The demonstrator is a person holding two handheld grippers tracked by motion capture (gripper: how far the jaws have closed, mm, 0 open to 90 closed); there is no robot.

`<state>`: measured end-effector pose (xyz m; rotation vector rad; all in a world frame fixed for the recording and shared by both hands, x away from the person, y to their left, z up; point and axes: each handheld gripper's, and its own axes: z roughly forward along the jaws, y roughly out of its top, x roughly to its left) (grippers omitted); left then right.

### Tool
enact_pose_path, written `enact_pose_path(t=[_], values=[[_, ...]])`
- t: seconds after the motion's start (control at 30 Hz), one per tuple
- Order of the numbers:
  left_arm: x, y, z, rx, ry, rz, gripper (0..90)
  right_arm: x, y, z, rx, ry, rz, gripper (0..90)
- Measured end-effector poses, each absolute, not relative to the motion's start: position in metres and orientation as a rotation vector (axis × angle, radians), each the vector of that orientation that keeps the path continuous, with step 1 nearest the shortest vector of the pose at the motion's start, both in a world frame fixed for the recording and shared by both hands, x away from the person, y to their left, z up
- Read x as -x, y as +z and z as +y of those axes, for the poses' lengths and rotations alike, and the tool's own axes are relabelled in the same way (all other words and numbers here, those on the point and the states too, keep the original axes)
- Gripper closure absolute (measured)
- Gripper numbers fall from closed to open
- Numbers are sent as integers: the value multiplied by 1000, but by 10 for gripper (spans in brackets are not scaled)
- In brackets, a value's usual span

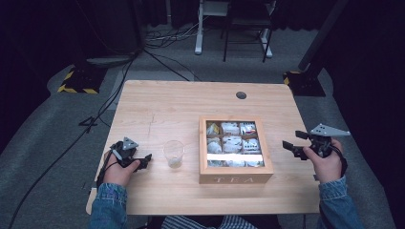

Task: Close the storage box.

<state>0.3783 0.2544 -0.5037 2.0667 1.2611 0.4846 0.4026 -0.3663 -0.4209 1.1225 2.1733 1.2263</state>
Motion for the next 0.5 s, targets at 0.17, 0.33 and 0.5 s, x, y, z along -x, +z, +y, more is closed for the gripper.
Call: enact_pose_path(t=[0.17,0.33,0.5], values=[[-379,-504,255,-2068,487,1261,226,-412,-441,-376,-1147,1201,2187,193],[-379,-504,254,-2067,486,1263,224,-418,-459,-384,-1190,1194,2180,193],[-380,-504,254,-2068,495,1263,222,-421,-476,-386,-1208,1203,2198,185]])
